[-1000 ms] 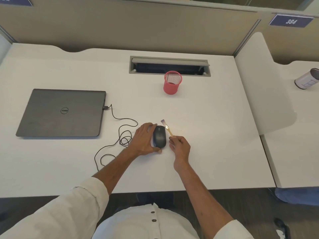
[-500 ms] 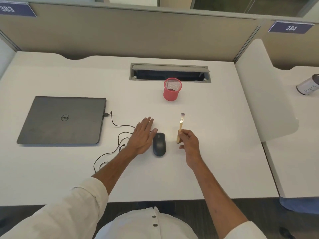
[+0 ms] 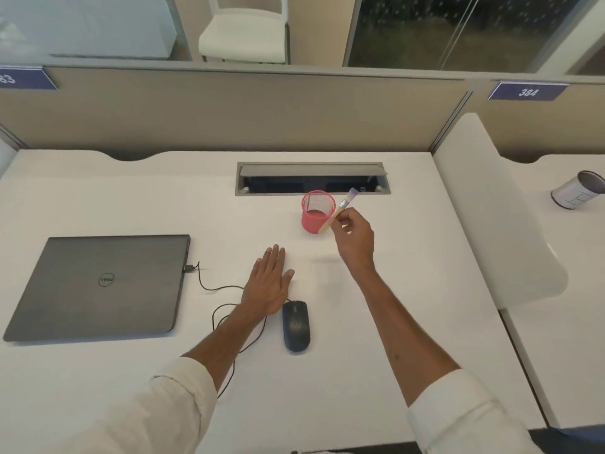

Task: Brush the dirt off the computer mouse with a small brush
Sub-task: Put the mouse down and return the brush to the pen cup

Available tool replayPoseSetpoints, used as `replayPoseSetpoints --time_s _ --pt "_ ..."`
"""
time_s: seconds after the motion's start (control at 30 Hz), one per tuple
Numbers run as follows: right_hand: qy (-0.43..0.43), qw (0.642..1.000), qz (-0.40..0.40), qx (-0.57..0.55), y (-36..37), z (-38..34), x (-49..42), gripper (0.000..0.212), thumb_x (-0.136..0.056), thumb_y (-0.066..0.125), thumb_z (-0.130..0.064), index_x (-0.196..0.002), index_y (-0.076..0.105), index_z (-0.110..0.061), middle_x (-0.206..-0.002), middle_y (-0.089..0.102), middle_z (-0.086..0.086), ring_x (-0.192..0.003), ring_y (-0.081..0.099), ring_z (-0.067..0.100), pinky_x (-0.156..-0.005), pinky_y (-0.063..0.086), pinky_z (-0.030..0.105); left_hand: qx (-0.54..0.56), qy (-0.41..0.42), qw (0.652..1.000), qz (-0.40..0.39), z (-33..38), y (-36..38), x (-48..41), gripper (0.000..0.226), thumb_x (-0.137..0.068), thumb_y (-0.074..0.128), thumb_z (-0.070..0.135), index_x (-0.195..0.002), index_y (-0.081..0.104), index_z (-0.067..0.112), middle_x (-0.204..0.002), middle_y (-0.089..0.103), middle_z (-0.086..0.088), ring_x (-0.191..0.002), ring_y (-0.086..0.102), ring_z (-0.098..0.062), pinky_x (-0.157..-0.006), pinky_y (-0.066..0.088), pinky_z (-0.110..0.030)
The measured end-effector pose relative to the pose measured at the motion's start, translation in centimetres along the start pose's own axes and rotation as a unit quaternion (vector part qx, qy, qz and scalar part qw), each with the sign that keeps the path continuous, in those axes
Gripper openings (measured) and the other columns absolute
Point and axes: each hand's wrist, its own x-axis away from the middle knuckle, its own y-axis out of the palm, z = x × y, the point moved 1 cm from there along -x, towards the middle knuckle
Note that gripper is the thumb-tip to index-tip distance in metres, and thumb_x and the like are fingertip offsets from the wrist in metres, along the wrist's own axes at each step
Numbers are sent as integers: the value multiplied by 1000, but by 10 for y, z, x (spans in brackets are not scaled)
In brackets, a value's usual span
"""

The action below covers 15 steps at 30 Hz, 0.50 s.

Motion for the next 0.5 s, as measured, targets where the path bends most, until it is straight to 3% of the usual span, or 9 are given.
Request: replayPoseSetpoints --time_s 0.13,0.3,0.5 --pt "-28 998 35 44 9 -15 -37 12 -102 76 -18 -109 77 -9 -113 76 8 -104 70 27 -93 59 49 10 -11 1000 -8 -8 8 -12 67 -121 19 40 -174 -12 15 -183 -20 -2 -171 -14 -20 -139 -2 -43" --pt "-7 990 45 135 30 -12 -72 15 -99 80 -25 -112 79 -16 -130 67 7 -128 57 27 -98 43 41 -1 -4 1000 29 -19 21 -19 67 -120 20 41 -174 -13 20 -183 -20 3 -171 -14 -17 -139 -1 -40" --pt "22 968 -25 247 52 -2 -87 28 -95 85 -35 -119 83 -19 -143 60 4 -137 52 25 -105 47 45 -11 9 999 50 -26 32 -21 67 -119 19 42 -174 -15 22 -181 -24 5 -170 -18 -15 -139 -3 -38"
